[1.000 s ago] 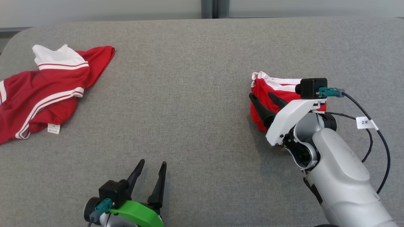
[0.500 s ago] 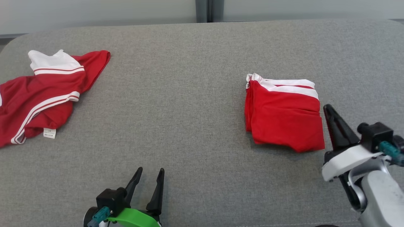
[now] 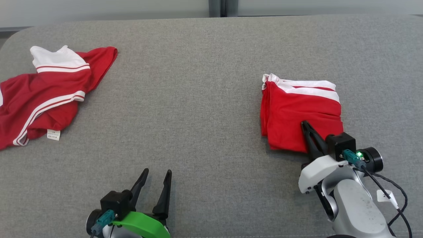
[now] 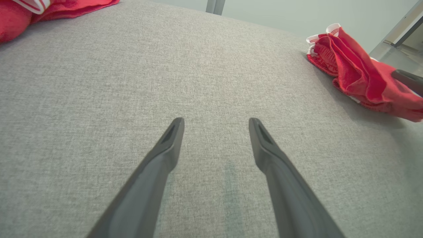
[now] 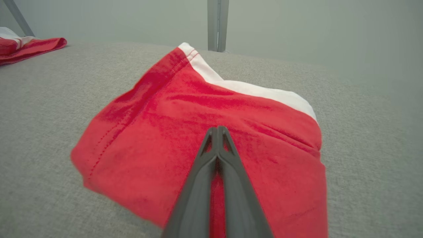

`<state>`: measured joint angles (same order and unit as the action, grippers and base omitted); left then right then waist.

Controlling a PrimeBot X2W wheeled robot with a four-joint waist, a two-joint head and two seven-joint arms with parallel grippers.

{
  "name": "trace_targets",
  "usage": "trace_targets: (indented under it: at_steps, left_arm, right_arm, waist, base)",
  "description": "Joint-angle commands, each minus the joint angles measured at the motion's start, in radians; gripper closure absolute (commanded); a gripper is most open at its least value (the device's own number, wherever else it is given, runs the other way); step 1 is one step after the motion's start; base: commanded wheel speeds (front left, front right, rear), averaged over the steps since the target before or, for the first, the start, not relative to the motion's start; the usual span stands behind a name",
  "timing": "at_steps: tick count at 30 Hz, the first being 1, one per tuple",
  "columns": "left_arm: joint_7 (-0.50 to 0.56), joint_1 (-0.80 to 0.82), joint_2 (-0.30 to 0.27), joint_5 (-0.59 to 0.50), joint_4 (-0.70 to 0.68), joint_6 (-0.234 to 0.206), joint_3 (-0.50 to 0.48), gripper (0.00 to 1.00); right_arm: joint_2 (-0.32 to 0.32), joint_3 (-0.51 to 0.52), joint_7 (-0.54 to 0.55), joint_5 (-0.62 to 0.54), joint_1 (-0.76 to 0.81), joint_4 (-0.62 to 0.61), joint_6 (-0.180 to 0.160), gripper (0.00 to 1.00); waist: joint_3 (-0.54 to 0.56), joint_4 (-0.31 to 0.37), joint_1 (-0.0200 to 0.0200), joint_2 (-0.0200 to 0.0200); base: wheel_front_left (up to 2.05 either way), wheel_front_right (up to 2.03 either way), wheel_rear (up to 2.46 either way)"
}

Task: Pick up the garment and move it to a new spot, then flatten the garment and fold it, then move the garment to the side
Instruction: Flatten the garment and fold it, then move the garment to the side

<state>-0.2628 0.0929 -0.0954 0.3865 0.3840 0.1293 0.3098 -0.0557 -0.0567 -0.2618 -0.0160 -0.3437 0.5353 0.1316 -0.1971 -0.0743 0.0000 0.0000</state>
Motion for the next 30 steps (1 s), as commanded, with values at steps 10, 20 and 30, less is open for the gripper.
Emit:
trace_targets:
  at_steps: [10, 20, 30]
  left_arm:
    - [-0.003, 0.004, 0.009, 0.019, 0.014, 0.003, 0.02, 0.0]
    - [-0.003, -0.037, 0.02, 0.019, 0.014, 0.003, -0.013, 0.0]
    - [-0.003, -0.119, 0.033, -0.006, -0.036, 0.003, -0.111, 0.0]
  right_arm:
    - [0.004, -0.168, -0.004, 0.081, -0.076, 0.136, -0.002, 1.0]
    - [0.002, -0.234, -0.004, 0.119, -0.018, 0.044, -0.002, 0.7]
    - [-0.051, -0.167, 0.015, 0.149, 0.128, -0.106, -0.002, 0.0]
  waist:
    - [0.011, -0.041, 0.0, 0.0]
    - [0.061, -0.045, 0.0, 0.0]
    - [0.13, -0.002, 0.0, 0.0]
  base:
    - [0.0, 0.0, 0.0]
    - [0.0, 0.0, 0.0]
    - [0.0, 0.0, 0.0]
